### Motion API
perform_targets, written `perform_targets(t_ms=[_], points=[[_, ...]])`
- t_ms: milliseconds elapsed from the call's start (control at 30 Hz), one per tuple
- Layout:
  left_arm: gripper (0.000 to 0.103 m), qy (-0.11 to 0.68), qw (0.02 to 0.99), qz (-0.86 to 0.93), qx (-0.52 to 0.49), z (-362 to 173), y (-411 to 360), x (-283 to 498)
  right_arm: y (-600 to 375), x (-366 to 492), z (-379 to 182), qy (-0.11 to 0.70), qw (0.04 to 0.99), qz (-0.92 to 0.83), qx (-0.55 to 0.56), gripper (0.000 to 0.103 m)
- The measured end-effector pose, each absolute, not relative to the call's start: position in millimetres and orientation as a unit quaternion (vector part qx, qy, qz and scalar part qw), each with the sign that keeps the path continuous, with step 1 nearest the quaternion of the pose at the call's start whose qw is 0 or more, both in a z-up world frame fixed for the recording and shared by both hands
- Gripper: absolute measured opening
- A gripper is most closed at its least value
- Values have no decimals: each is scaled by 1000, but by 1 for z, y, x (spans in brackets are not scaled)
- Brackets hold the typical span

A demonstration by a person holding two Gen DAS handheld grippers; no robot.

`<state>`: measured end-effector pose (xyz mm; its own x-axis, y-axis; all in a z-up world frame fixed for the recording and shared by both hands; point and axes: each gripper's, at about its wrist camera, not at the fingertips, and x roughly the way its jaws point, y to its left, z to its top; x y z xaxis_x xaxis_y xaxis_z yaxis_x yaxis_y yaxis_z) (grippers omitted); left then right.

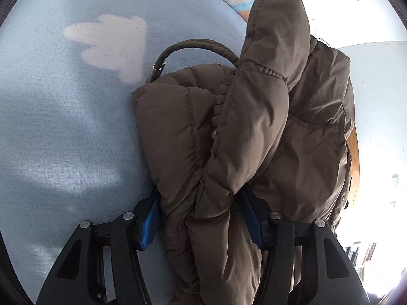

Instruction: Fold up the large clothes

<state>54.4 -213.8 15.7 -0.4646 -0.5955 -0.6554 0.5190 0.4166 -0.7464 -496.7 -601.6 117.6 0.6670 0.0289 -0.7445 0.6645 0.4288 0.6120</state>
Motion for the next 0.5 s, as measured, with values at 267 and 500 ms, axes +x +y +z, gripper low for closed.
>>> perform_targets(t_ms=[267,500], points=[[61,665,512,-544,-25,17,-235,56,-628,-469,77,367,762,-134,517,91],[78,645,517,-562,-13,13,-246,49,-627,-406,48,389,769,-7,508,103]])
